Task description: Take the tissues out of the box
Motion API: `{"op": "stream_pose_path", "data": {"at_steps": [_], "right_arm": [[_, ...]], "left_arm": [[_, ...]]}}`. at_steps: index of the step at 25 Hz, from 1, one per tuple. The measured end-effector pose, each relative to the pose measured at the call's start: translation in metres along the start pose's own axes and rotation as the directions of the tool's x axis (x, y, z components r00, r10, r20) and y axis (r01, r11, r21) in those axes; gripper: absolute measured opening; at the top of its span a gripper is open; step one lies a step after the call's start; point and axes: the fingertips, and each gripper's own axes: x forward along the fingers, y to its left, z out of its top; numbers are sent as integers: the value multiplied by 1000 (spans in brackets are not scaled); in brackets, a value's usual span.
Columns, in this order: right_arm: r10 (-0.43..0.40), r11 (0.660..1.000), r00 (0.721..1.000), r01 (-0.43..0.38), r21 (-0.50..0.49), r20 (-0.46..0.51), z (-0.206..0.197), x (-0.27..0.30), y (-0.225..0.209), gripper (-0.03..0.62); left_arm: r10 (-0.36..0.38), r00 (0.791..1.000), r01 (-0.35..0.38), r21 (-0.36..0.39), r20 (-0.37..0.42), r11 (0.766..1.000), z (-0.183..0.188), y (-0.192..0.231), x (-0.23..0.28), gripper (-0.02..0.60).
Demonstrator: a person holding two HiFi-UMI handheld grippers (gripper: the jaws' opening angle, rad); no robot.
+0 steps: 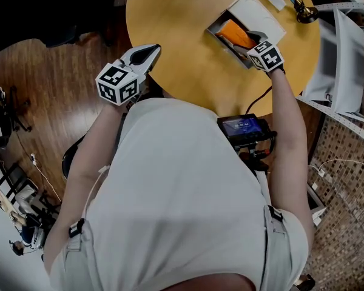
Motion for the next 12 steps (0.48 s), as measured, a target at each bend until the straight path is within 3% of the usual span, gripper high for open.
{"op": "stream_pose_path", "data": {"at_steps": [4,9,12], "right_arm": [[-47,999,997,46,20,66,41,-21,9,288],[-134,989,977,121,84,166,34,-40,-4,284],[-202,977,953,179,118,227,38,-78,16,284]], "left_arm": [[-27,1000,27,4,-6,1000,18,11,-17,0],[-89,996,89,16,-28,996,6,12,17,0],[-131,991,132,45,-36,990,13,-3,9,0]]}}
